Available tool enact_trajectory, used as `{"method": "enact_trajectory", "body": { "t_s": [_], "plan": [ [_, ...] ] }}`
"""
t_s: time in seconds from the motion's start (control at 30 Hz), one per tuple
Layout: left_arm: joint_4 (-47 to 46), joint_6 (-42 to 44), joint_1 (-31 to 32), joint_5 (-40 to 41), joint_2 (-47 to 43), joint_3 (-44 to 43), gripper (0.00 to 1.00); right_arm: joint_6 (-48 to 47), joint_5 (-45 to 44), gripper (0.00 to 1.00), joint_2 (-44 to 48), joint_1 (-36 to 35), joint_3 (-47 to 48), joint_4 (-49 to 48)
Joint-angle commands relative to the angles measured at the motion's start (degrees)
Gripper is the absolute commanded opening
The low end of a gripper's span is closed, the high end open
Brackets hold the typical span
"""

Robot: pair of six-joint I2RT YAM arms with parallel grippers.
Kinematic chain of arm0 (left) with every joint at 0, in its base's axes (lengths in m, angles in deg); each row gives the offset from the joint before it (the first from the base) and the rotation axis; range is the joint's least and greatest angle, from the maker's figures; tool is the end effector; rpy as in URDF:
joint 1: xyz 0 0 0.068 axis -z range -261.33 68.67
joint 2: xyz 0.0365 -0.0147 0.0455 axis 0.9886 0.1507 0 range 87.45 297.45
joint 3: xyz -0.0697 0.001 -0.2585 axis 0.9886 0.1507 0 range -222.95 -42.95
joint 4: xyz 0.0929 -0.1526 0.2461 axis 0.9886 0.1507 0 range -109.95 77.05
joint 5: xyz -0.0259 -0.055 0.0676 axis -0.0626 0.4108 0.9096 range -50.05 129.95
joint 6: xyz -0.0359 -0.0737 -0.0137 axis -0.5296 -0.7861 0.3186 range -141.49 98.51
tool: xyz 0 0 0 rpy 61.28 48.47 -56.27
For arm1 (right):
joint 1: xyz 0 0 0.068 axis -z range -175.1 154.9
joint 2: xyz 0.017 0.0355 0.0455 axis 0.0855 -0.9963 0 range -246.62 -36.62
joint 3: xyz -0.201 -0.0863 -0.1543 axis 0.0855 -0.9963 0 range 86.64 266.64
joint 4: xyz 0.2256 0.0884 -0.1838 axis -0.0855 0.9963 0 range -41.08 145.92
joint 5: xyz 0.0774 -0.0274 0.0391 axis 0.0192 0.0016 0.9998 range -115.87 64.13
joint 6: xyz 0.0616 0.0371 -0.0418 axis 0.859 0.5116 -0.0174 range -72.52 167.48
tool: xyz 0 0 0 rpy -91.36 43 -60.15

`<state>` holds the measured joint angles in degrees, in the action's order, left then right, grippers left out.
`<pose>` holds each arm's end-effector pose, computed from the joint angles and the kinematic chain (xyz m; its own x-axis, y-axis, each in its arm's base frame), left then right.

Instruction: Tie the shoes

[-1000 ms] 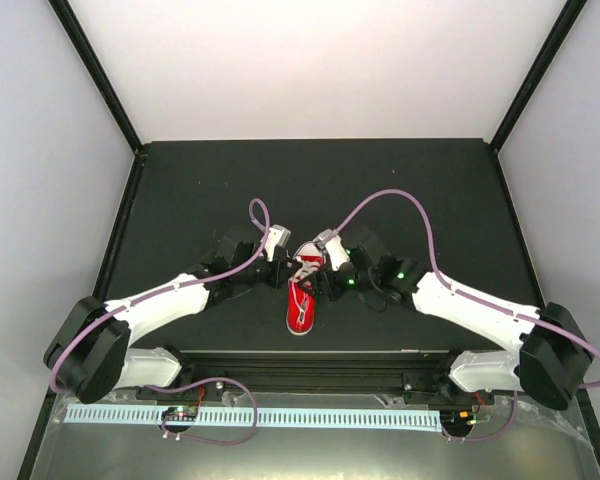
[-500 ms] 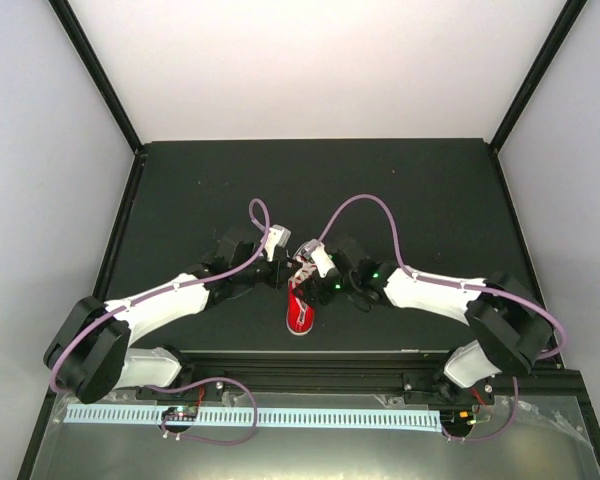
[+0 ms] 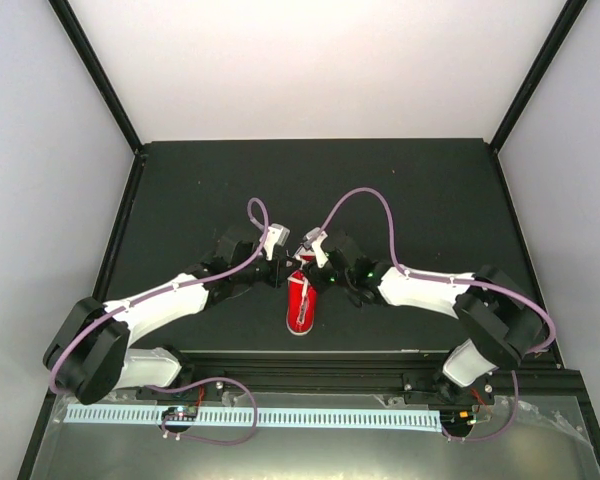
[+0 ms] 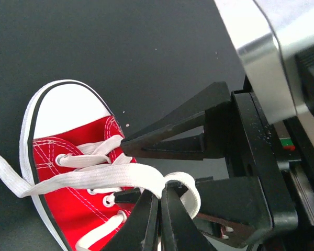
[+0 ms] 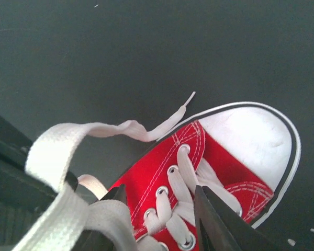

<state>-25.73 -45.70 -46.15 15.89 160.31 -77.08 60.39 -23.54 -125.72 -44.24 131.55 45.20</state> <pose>0.2489 -0.2116 0.1498 -0.7358 0.0606 -0.6745 0.5526 0.6295 -0.5463 0.2445 0.2872 0.1178 -0.5873 -0.3377 -0.7355 -0.6614 0.7241 0.1957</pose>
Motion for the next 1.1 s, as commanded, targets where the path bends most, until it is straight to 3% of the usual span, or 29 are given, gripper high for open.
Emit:
{"method": "enact_trajectory", "body": {
  "t_s": [0.0, 0.07, 0.2, 0.53, 0.6, 0.77, 0.83, 0.97, 1.07],
  "plan": [
    [0.04, -0.76, -0.05, -0.81, -1.15, -0.08, 0.02, 0.02, -3.92, 0.35, -1.55, 0.11, 1.62, -6.00],
    [-0.17, -1.03, -0.10, -1.19, -0.97, 0.15, 0.02, 0.03, -4.08, 0.29, -2.05, -0.19, 1.47, -7.15],
    [-1.55, -2.10, -0.05, -1.67, -1.11, 1.33, 0.02, 0.34, -1.32, 0.28, -2.59, -0.31, 0.92, -10.22],
    [-1.41, -2.48, -0.04, -1.79, -1.88, 1.80, 0.02, 1.15, 3.46, 0.39, -5.90, -0.33, 2.23, -14.44],
    [-0.86, -2.35, -0.06, -1.43, -2.21, 1.87, 0.02, 1.32, 5.52, 0.34, -6.13, -0.32, 2.62, -15.00],
    [1.08, -2.27, -0.10, 1.50, -4.41, 2.41, 0.02, 2.46, 4.89, 0.03, -4.33, -0.30, 1.56, -15.03],
    [1.42, -2.06, -0.30, 1.72, -5.09, 2.92, 0.09, 2.63, 3.62, 0.02, -2.38, -0.33, 0.62, -14.98],
    [2.26, -1.59, -1.06, 1.47, -6.50, 4.47, 0.33, 2.28, 2.08, 0.02, -0.29, -0.26, -0.76, -14.21],
    [3.03, -1.12, -2.22, 1.47, -8.83, 6.38, 0.40, 2.13, 2.07, 0.02, 0.30, -0.25, -1.41, -13.72]
  ]
}}
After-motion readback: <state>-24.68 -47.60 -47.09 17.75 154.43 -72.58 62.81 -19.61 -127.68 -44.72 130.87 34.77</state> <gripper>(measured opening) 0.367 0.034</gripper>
